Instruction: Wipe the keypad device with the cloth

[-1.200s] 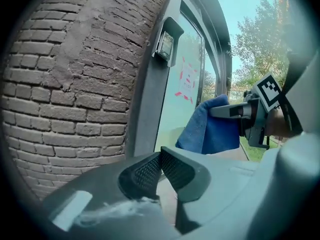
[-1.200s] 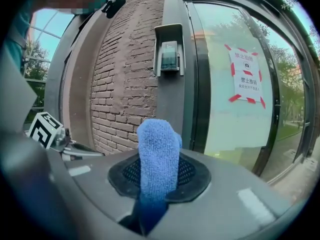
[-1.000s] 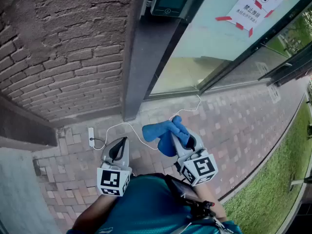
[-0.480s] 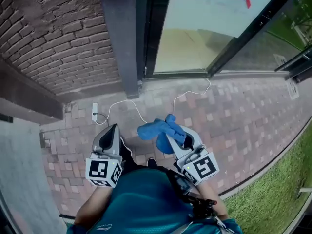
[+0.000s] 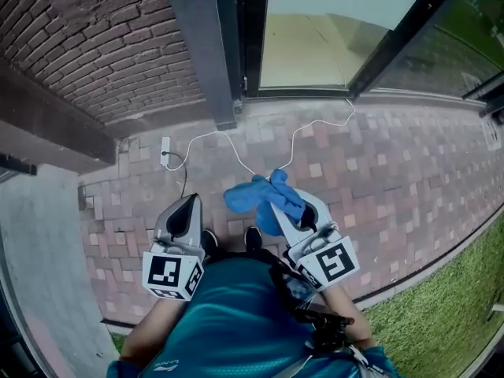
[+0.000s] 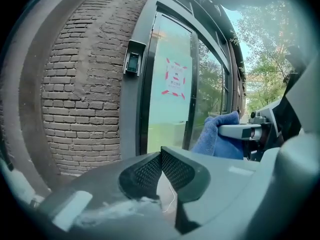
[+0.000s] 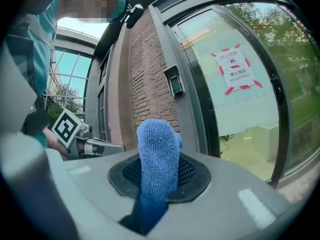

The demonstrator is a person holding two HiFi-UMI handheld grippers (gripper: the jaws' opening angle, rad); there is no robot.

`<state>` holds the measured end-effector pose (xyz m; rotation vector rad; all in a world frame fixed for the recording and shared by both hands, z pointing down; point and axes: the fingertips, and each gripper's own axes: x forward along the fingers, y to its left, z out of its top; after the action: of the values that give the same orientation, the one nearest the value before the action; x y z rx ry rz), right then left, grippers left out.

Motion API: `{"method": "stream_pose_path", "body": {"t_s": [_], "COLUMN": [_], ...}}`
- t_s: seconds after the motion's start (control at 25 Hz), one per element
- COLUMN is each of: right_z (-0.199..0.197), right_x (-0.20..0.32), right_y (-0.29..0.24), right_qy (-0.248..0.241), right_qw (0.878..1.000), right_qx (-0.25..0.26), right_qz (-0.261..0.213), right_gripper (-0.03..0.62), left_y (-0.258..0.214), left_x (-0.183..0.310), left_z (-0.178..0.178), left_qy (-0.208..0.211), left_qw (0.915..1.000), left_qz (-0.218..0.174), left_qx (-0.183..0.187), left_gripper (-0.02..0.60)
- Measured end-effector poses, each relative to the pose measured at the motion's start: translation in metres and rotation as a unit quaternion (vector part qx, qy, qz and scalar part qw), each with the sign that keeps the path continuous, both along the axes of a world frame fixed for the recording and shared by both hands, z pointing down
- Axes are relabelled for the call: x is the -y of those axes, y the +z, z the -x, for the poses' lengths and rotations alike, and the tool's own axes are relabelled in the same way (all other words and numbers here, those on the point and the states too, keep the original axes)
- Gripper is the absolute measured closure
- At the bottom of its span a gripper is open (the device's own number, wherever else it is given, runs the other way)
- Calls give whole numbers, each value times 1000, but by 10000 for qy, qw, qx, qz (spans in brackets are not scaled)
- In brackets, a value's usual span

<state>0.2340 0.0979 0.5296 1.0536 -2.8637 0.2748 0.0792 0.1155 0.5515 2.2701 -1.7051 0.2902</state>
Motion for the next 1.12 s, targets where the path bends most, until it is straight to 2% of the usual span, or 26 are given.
{"method": "stream_pose_path", "body": {"t_s": [0.28, 0.48, 0.76, 0.92, 1.12], "right_z": [16, 34, 47, 51, 52], "right_x": [-30, -49, -79, -105, -112], "right_y": [-3, -5, -6, -4, 12], "right_qy": [205, 767, 1533, 1638, 1633], "right_qw": [9995, 9962, 9851, 9837, 9852], "right_qx": [-217, -369, -717, -705, -527], "right_qz": [-75, -155, -289, -247, 17], "right_gripper": [525, 525, 525, 525, 526], "left_y": [-12, -14, 2, 13, 11], "left_x": [-31, -53, -83, -87, -96], "left_z": [14, 39, 64, 73, 79], "left_qy": [-64, -52, 245, 342, 185], "left_qw": [9997, 9994, 9992, 9992, 9996], "left_qz": [-234, -336, -278, -212, -223], "left_qx": [88, 51, -146, -89, 5], "left_gripper": [589, 589, 589, 589, 590]}}
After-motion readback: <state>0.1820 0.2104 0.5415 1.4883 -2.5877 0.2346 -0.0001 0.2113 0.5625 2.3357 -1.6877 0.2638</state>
